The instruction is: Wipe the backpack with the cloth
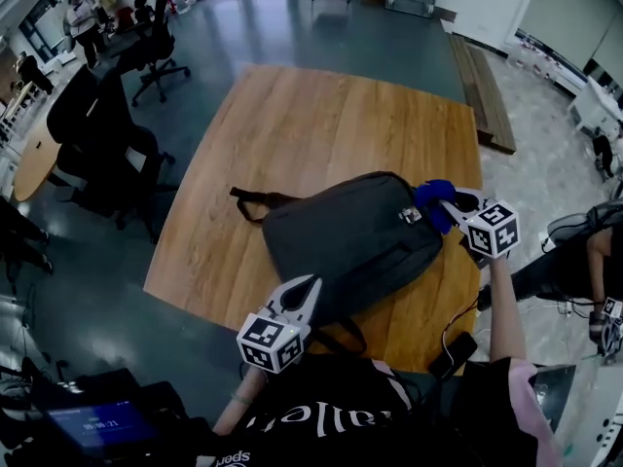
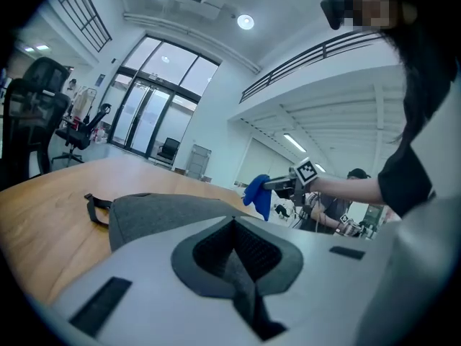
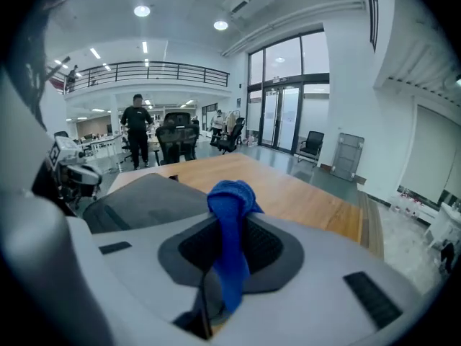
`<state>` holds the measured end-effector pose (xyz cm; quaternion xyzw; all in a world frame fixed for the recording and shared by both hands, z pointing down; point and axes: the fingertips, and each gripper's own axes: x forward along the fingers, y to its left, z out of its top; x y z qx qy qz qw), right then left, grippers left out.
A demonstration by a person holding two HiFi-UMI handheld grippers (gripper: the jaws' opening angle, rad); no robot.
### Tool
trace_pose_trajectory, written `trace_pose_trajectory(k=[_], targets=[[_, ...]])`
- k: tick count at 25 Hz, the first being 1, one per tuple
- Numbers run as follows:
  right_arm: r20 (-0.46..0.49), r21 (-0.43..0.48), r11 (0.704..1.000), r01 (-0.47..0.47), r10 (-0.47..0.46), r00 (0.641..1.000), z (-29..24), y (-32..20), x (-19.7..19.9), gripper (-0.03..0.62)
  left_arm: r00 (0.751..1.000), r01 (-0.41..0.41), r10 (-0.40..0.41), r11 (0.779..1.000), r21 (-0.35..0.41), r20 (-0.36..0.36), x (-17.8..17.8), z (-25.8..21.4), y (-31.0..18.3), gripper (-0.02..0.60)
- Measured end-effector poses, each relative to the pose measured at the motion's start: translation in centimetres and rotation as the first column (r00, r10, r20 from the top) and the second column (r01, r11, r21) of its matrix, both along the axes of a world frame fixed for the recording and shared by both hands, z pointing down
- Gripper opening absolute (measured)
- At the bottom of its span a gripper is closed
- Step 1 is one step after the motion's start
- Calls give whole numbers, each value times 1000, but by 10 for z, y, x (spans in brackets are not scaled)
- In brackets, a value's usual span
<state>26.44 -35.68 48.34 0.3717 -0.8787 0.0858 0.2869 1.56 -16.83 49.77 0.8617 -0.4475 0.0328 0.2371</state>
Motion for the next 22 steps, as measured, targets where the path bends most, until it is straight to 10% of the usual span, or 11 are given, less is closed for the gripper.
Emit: trace_pose_trajectory(k=[9,22], targets=[[-139,-25,998,59,-62,988,52,-95,-27,66,993,112,-111,993,-31,33,-24,8,-1,-2],[-96,-198,977,78,-98,991,99,2,11,66,992,123,-123,991,-45,11,-23,13,7,-2]])
